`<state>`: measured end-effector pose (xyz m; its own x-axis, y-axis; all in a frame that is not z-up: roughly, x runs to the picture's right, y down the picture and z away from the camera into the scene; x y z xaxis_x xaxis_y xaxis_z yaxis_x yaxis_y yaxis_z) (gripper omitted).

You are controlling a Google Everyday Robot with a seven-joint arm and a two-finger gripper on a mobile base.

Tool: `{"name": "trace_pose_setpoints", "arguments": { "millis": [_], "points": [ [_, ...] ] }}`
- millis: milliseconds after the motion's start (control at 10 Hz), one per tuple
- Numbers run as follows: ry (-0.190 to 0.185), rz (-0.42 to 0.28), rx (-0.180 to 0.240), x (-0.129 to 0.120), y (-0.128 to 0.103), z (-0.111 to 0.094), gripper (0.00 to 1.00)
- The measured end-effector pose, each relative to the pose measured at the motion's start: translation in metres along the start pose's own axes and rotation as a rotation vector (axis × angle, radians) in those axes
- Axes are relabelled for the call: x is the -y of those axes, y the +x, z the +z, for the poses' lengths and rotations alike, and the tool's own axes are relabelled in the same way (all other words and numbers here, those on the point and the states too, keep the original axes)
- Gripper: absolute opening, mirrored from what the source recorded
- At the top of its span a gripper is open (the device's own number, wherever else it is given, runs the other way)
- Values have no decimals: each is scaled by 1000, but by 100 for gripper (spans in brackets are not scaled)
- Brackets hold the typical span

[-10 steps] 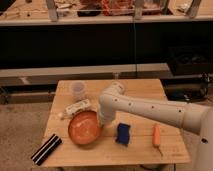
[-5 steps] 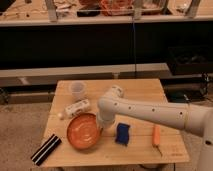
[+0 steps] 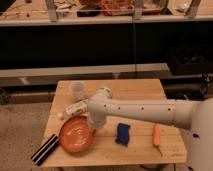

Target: Drag the ceramic bowl in a circle

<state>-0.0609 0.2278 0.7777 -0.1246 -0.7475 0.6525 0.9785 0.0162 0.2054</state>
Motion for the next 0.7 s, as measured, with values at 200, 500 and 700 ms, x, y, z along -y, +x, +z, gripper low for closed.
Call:
{"name": "trace_pose_setpoints", "arguments": {
  "millis": [200, 500, 700],
  "points": [
    [7, 10, -3, 1, 5, 0, 1],
    [17, 19, -3, 1, 29, 0, 1],
    [26, 36, -5, 1, 33, 2, 1]
  ]
}}
